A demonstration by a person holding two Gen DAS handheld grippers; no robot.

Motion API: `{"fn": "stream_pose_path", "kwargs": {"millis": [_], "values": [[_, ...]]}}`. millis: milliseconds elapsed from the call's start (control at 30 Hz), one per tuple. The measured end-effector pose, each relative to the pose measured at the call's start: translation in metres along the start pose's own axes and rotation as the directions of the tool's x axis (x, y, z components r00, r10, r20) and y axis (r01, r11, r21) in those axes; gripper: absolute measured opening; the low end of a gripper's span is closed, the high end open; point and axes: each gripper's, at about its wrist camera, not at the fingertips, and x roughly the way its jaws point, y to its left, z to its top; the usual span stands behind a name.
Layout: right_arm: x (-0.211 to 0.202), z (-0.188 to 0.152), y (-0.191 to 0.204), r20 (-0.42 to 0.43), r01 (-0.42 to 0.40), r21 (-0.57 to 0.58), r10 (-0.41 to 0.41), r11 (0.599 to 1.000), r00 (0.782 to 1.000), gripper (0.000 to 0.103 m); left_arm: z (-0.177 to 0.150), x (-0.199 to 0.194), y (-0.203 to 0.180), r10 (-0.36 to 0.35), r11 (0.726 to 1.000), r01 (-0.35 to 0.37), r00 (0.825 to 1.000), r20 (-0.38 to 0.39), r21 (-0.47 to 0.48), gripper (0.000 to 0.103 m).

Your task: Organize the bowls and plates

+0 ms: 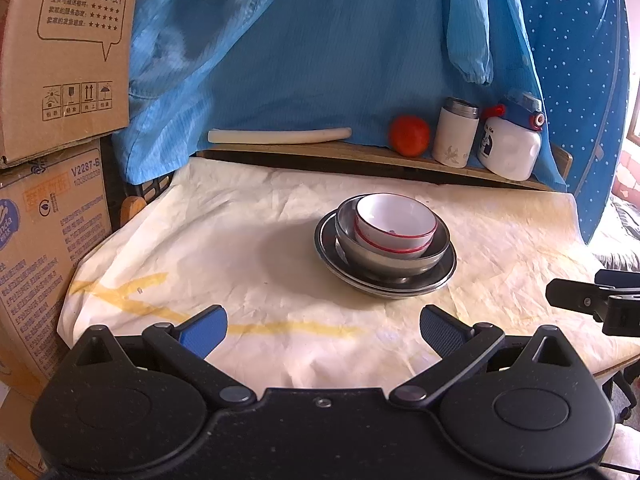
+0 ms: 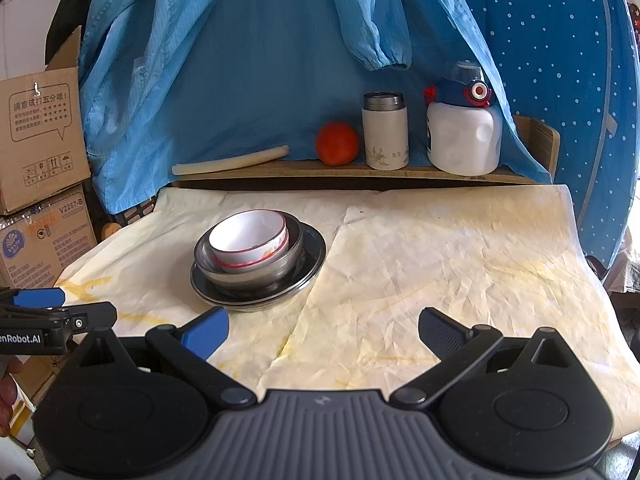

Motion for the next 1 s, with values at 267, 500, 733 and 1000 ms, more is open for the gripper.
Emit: {"fn": "stream_pose_path", "kwargs": {"millis": [267,500,733,1000], "values": [[0.0001,0.0000,0.0002,0.000,0.000,0.000,0.000,1.000,1.000,0.103,0.0002,0.0020,0.0000,-0.001,1.000,0.001,1.000,-0.007,0.006,0.102],[0.0004,0.0000,0.0000,-0.001,0.001,0.000,-0.001,1.000,1.000,0.103,0.0004,0.0043,-0.0009,0.010,1.000,-0.010,1.000,-0.019,0.010,0.102],[0.0022,-0.0003,-0.0006,-0.002,-0.004,-0.005,0.004,1.000,1.000,0.103,-0.0003,0.0024,-0.0034,0.017,1.000,-0.017,1.000,-0.005,0.023,0.102],[0.0029,0.0001,0.0001,-0.003,-0.004,-0.006,0.004,1.000,1.000,0.103,0.0003,0.0020,-0.0034,0.017,1.000,-0.017,1.000,0.003,0.025,0.102]]}}
